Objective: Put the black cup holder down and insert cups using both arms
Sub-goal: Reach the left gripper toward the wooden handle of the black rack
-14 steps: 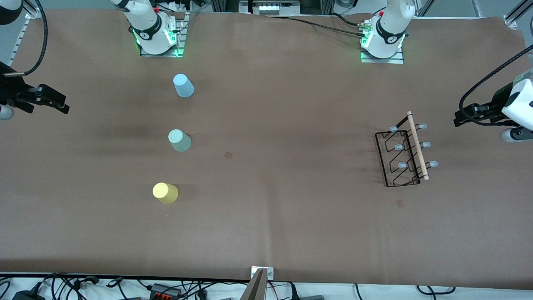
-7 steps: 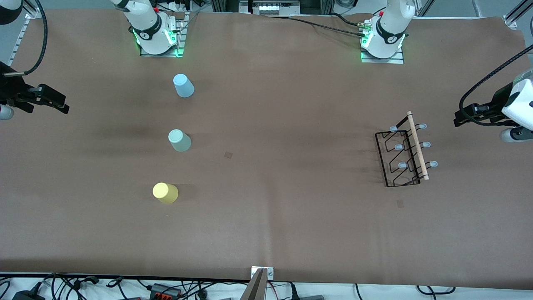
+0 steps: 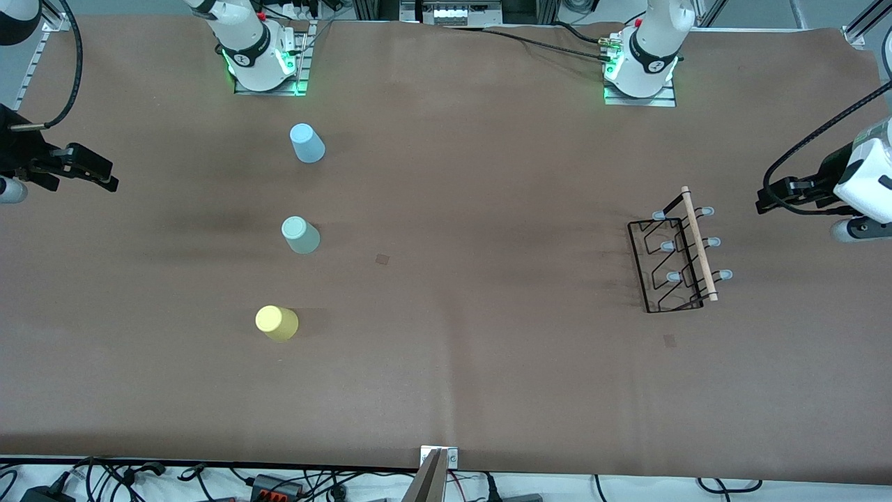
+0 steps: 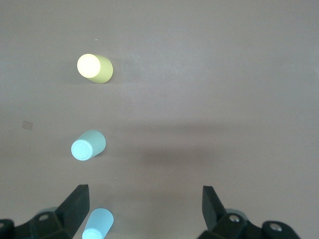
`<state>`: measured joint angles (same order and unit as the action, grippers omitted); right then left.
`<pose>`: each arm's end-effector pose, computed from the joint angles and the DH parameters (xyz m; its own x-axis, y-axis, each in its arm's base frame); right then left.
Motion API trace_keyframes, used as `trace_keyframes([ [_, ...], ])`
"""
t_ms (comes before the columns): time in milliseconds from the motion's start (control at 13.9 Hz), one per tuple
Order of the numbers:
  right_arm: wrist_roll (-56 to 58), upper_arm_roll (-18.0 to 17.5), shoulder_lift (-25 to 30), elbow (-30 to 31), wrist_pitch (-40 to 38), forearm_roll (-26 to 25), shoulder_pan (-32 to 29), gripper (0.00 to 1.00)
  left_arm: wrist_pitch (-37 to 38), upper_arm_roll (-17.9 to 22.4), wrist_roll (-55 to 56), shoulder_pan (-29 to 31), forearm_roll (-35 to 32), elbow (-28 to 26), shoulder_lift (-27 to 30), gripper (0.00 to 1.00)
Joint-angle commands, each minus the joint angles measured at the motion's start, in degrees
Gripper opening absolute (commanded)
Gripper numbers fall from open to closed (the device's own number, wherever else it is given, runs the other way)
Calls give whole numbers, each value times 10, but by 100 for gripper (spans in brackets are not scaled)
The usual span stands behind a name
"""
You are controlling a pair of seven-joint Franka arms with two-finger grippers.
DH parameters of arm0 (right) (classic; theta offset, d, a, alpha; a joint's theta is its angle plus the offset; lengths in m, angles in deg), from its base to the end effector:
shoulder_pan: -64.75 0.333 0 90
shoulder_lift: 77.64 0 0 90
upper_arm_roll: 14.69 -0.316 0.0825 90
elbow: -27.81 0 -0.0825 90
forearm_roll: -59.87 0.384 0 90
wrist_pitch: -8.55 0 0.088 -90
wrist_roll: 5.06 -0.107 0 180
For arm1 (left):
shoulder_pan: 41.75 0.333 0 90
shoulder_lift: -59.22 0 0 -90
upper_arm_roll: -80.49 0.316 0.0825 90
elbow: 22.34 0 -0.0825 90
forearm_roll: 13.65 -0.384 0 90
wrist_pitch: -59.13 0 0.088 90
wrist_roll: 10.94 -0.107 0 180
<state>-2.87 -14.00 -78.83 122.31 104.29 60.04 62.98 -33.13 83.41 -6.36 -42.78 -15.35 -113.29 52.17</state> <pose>0.5669 -0.0240 0.5843 1.0000 -0.0050 0.0010 -0.0050 -1.0000 -0.0027 0.5889 0.0209 0.5496 0.9890 0.1116 -0.0967 0.1078 -0.9932 -0.0435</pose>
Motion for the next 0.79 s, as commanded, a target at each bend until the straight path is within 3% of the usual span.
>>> trace_keyframes([
  [0, -2, -2, 1, 4, 9, 2, 0, 100, -49, 1, -11, -2, -6, -25, -15, 100],
  [288, -3, -2, -1, 3, 11, 9, -1, 100, -219, -12, -12, -1, -8, -163, -9, 100],
  [504, -3, -2, -2, 3, 12, 9, -2, 100, -281, -19, -19, -1, -8, -221, -9, 100],
  [720, -3, 1, -2, 3, 13, 8, -5, 100, -330, -20, -19, -1, -9, -286, 12, 87],
])
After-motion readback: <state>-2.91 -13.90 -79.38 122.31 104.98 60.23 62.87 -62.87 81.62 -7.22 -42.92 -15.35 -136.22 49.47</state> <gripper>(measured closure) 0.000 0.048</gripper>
